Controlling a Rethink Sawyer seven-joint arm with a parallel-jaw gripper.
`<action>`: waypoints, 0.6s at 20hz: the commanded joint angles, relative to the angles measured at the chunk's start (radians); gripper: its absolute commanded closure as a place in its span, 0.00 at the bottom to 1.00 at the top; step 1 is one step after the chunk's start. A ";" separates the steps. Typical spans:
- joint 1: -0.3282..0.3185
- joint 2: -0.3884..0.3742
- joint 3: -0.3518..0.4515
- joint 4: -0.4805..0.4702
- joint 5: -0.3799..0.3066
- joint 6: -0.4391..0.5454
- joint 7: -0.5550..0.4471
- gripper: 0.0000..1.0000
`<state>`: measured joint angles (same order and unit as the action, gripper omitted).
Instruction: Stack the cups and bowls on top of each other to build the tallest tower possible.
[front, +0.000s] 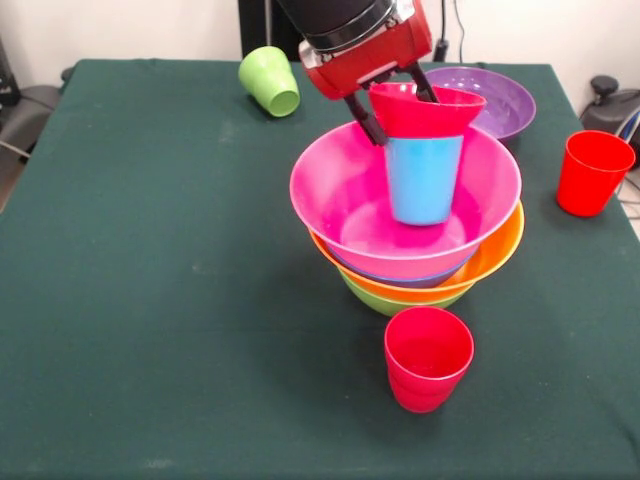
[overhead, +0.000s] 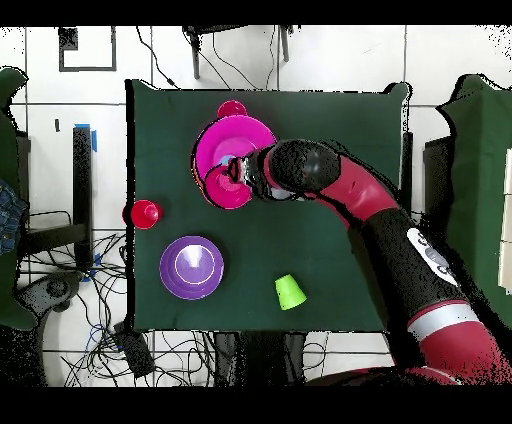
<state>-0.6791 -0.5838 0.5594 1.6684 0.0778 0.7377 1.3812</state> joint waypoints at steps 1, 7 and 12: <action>0.003 0.079 0.025 -0.073 -0.085 -0.077 -0.039 0.00; -0.006 0.083 0.035 -0.088 -0.100 -0.062 -0.070 0.00; 0.006 0.084 0.036 -0.114 -0.097 -0.047 -0.068 0.00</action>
<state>-0.6793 -0.5506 0.5661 1.6237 0.0778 0.7228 1.3812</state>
